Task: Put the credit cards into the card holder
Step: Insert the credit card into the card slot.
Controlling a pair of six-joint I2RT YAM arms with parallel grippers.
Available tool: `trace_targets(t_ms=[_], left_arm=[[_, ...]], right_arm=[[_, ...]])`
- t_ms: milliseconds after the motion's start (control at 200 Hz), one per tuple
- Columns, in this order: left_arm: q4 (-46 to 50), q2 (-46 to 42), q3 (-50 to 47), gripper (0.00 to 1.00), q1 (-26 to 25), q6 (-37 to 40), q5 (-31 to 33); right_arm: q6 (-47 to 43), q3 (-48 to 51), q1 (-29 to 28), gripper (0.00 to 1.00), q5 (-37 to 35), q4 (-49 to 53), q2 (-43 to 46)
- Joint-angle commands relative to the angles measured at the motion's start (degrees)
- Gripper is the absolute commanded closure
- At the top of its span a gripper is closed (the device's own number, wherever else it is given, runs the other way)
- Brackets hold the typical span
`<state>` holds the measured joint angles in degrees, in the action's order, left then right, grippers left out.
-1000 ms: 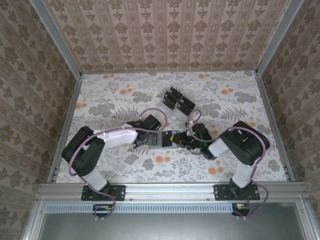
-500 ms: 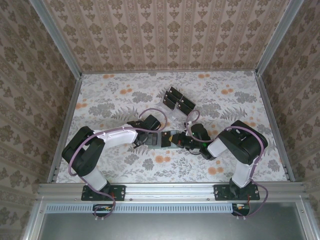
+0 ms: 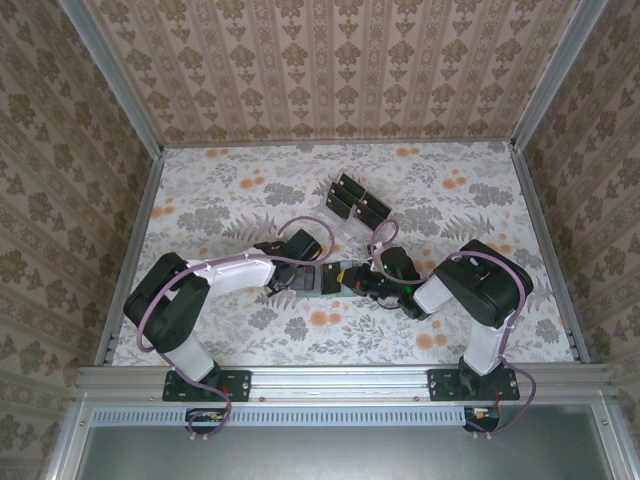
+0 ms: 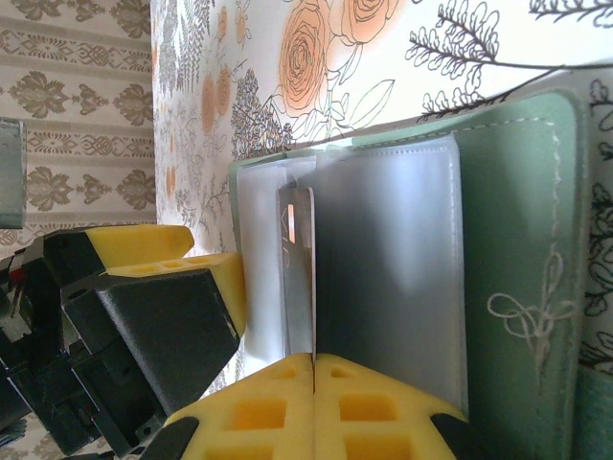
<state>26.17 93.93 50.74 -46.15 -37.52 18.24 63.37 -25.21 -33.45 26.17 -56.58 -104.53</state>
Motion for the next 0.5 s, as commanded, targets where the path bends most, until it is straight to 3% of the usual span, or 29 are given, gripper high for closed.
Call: trace_targets(t_ms=[0, 495], left_arm=[[1.17, 1.28, -0.7, 0.0, -0.25, -0.64, -0.11], [1.01, 0.99, -0.91, 0.0, -0.25, -0.63, -0.09]], right_arm=[[-1.14, -0.98, 0.49, 1.0, -1.11, 2.4, 0.17], [-2.58, -0.18, 1.64, 1.0, -1.21, 4.27, 1.53]])
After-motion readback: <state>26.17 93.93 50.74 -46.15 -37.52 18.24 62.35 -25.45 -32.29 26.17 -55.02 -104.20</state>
